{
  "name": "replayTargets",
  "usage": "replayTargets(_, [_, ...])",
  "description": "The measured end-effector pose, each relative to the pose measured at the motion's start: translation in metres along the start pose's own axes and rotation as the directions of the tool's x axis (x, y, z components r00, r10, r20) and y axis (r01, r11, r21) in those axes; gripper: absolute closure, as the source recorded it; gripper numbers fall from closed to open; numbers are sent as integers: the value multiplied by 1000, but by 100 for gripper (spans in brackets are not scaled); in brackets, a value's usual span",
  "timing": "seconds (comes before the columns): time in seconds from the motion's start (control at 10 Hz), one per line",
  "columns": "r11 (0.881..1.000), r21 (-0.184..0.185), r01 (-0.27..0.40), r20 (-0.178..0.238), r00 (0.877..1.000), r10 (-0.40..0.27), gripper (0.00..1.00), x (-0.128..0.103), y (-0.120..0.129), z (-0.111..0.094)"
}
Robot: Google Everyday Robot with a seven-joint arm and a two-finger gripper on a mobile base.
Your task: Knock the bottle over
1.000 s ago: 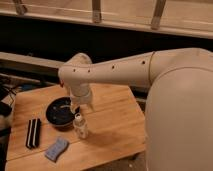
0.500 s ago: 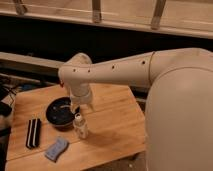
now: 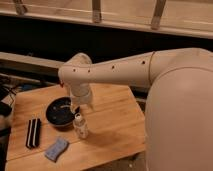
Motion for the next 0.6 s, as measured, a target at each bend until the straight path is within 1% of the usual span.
replayTargets(0.6, [1000,1,4,2,1000,-4,35,0,-1,1])
